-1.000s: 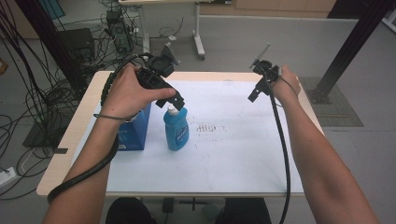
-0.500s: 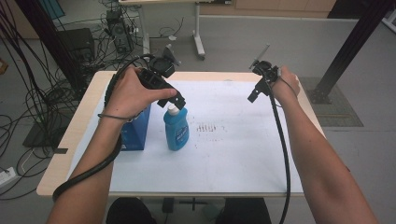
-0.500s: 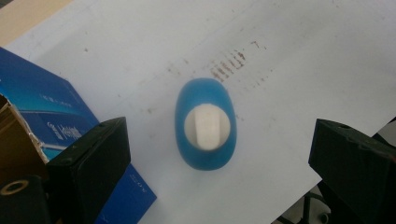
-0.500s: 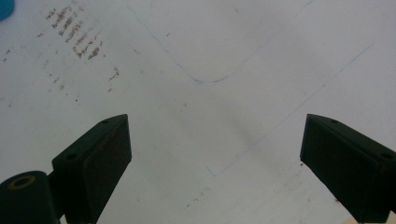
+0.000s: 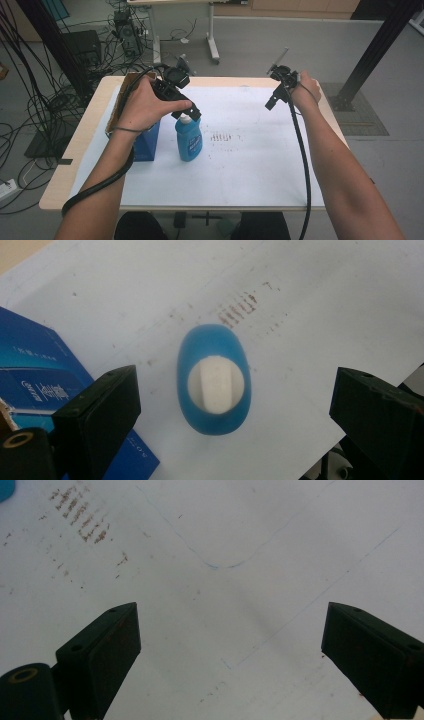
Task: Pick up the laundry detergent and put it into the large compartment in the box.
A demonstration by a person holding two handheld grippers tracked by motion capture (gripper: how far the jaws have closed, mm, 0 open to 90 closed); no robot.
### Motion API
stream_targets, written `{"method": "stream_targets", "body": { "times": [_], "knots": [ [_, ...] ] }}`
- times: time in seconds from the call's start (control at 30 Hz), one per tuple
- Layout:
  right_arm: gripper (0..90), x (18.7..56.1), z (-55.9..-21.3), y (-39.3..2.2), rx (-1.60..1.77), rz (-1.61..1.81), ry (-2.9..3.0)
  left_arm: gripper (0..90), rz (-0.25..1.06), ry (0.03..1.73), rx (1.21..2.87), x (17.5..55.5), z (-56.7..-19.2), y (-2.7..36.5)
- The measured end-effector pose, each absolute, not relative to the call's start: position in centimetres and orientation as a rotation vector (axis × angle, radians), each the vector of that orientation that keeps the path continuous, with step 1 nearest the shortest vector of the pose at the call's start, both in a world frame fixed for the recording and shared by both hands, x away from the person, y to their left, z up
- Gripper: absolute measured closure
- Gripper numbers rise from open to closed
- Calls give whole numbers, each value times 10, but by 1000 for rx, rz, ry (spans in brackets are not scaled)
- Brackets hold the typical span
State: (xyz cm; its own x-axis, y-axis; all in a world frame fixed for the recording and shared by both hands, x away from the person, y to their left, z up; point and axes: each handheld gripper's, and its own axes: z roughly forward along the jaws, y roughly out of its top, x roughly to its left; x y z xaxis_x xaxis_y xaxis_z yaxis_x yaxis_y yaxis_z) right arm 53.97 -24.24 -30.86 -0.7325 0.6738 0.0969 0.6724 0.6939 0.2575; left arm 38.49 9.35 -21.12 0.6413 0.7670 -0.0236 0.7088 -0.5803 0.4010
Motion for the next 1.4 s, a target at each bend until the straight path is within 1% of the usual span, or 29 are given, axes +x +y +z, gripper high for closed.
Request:
{"method": "stream_targets", "body": {
  "times": [1.0,1.4],
  "knots": [
    [85,539,-311,-240,1159,430,2903,68,164,1208,2499,394,-254,89],
    [85,537,-310,-242,1161,431,2898,70,167,1223,2518,397,-268,89]
  ]
}}
